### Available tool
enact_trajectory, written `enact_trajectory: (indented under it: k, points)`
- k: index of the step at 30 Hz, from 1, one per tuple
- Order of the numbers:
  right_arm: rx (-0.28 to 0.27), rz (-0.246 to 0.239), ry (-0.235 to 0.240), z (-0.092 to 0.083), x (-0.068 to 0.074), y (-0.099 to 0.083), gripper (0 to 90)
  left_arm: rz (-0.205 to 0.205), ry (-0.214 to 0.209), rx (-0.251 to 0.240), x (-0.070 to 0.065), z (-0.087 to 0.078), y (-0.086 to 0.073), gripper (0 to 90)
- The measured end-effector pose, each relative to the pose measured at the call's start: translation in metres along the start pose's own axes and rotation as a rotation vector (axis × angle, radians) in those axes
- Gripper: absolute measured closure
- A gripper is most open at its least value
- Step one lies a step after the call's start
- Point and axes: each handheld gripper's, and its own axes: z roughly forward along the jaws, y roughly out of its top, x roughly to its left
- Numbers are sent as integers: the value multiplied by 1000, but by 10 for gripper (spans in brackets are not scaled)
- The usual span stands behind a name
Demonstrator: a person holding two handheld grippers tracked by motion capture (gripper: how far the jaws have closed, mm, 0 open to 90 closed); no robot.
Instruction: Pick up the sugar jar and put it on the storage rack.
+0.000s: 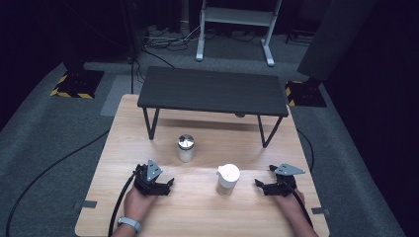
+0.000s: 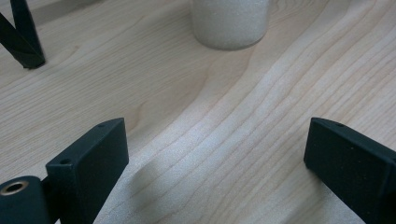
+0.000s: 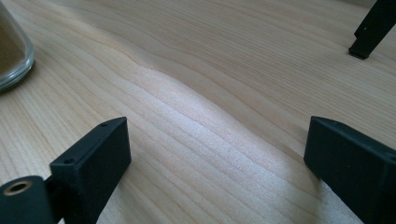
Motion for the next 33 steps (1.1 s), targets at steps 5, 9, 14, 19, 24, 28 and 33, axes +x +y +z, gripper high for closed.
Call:
enact_trajectory:
  k: [5,9,14,19,24,28,33]
  points:
    - [0,-2,3,0,0,0,68,-1,1,2,0,0,1,62]
    - [0,-3,4,0,-1,0,68,-1,2,0,0,0,0,62]
    - [0,-3,4,0,-1,0,68,-6,-1,3,1,0,1,62]
    - [0,-4,5,0,-1,0,68,-20,-10,12,4,1,2,62]
    - [0,-2,4,1,0,1,68,-35,-13,30,6,2,7,62]
    - [0,-2,3,1,0,1,68,-81,-87,-24,16,2,2,54]
    - [1,-3,4,0,0,1,68,-184,-113,-133,24,7,-8,54]
